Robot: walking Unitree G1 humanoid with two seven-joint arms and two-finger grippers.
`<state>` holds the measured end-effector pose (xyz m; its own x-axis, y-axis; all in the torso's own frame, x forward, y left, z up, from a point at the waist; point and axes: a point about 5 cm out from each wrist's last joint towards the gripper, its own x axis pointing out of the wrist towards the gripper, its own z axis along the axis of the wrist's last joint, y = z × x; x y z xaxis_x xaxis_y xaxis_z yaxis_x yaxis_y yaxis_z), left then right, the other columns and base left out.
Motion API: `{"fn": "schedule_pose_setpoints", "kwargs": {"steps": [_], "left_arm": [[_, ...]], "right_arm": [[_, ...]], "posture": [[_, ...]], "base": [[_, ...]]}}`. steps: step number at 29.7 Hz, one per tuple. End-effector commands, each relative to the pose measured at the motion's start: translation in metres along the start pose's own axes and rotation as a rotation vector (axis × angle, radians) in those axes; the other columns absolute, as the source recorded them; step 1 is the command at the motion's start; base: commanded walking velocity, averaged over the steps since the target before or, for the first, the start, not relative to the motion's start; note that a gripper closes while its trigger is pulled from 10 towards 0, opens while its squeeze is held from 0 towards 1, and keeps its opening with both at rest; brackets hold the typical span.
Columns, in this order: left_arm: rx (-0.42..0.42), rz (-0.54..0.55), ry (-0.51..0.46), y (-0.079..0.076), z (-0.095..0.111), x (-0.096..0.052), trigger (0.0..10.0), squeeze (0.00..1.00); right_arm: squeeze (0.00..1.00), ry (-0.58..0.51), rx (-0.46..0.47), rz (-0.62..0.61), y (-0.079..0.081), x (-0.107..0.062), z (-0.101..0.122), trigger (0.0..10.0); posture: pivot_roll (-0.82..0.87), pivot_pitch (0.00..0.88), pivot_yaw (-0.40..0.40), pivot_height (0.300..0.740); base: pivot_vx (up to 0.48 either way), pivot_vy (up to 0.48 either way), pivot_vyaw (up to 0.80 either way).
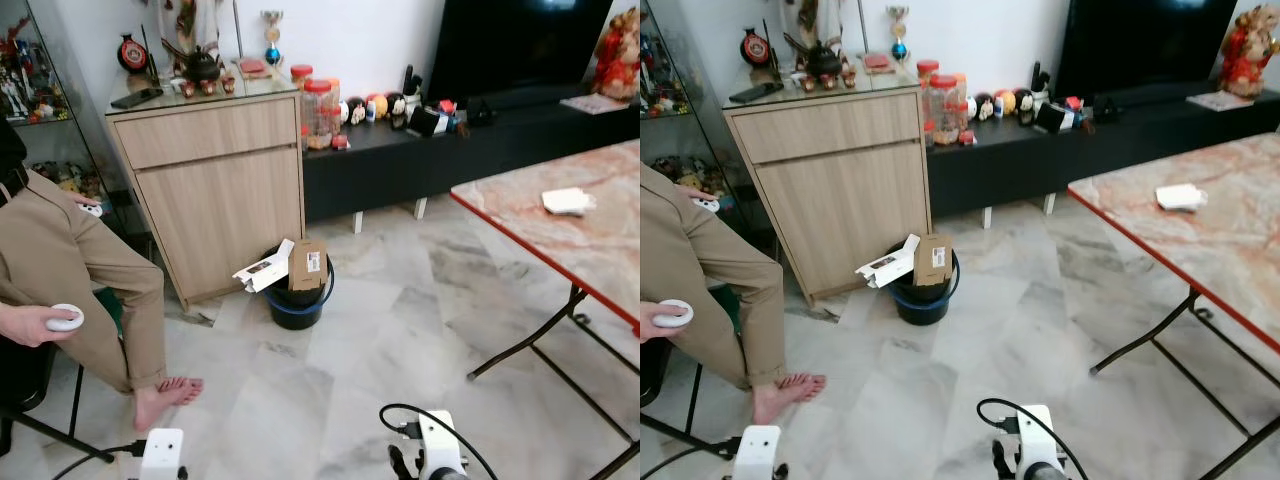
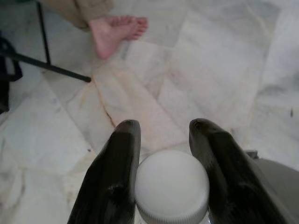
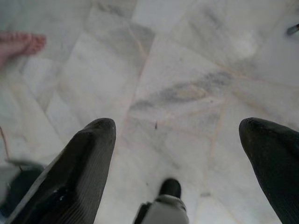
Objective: Picking trash to rubbish bin
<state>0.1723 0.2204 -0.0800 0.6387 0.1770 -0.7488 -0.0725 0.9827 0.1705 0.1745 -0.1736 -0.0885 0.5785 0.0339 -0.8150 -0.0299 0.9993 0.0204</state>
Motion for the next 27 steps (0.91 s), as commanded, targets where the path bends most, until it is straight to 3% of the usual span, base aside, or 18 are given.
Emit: {"fn": "schedule_pose_setpoints", "kwargs": {"steps": [1, 27], "left_arm": [[0.005, 0.027, 0.004, 0.0093, -0.0001, -0.0001, 10.0, 0.0], [-0.002, 0.032, 0.006, 0.0101, -0.0008, -0.0003, 10.0, 0.0]], "right_arm": [[0.0, -0.038, 0.003, 0.014, 0.007, 0.0031, 0.0136, 10.0], [0.0, -0.032, 0.01, 0.008, 0.0081, 0.0033, 0.0131, 10.0]], "posture": [[0.05, 0.005, 0.046, 0.74], [0.05, 0.002, 0.048, 0.74]], "base": [[0.277, 0.0, 0.0], [0.275, 0.0, -0.02]]}}
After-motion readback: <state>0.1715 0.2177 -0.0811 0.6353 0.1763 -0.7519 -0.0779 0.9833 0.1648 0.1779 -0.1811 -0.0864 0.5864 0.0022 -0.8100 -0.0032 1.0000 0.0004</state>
